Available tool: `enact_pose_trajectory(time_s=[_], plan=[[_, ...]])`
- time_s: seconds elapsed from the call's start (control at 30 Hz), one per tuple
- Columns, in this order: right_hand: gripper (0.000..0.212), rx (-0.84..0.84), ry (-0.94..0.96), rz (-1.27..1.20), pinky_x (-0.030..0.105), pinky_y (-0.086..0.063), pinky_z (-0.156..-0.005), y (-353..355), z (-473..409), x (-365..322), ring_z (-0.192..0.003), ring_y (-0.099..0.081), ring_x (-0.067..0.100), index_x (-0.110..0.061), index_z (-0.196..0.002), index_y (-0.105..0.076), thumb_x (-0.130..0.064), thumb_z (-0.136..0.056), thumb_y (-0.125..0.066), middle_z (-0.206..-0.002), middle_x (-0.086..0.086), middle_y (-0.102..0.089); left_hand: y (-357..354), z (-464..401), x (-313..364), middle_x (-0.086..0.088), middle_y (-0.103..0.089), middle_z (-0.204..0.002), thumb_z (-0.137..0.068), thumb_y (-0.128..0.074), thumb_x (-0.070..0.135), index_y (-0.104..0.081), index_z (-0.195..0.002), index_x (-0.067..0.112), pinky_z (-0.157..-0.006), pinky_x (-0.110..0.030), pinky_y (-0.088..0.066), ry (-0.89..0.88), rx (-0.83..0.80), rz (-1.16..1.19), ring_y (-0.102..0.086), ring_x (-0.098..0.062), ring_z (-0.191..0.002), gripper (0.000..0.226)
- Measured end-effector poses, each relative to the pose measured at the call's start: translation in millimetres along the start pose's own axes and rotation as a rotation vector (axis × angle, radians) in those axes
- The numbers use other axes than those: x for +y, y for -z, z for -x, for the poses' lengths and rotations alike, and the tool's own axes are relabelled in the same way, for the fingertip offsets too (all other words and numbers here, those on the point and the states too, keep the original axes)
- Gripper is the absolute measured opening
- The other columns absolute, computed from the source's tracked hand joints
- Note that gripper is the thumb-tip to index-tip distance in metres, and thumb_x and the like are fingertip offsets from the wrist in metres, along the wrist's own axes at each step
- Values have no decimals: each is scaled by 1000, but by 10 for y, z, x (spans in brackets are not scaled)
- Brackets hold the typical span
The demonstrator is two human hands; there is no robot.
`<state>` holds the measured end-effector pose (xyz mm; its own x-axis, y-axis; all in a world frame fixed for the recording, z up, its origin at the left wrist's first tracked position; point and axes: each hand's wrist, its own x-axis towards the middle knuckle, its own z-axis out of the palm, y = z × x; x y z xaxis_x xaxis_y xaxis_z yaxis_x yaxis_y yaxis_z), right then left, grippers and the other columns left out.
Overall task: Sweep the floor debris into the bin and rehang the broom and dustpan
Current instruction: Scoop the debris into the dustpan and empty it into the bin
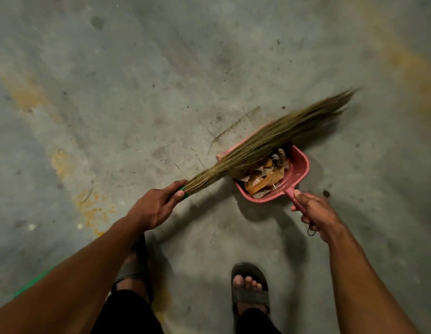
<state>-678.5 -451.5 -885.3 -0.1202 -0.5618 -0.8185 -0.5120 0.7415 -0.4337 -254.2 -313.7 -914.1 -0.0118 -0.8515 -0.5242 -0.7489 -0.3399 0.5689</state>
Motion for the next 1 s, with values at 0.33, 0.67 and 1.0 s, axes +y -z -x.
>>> enact_pose_trajectory(time_s=[0.33,0.67,1.0], plan=[[21,19,-35,-45,17,-25,-41,115,13,227,-47,-41,11,-36,-116,-72,-45,-105,-57,-97,9,-77,270,-396,-180,-18,-72,-118,-108,-32,60,-40,-154,40,-88,-42,-50,212,293,9,-67,-41,-105,51],[26,57,-9,11,17,-29,-35,130,-77,175,-53,-45,14,-27,-122,-73,-40,-106,-58,-95,12,-77,-76,-480,-174,-8,-74,-109,-101,-26,73,-36,-152,51,-86,-35,-52,85,-27,-64,-70,-25,-92,57],[25,68,-44,-68,22,-29,-42,149,209,421,-51,-43,13,-29,-112,-76,-43,-107,-55,-97,11,-76,-137,-177,180,4,-69,-80,-102,-23,73,-35,-154,53,-73,-32,-57,-62,-91,-37,-65,-7,-65,57]])
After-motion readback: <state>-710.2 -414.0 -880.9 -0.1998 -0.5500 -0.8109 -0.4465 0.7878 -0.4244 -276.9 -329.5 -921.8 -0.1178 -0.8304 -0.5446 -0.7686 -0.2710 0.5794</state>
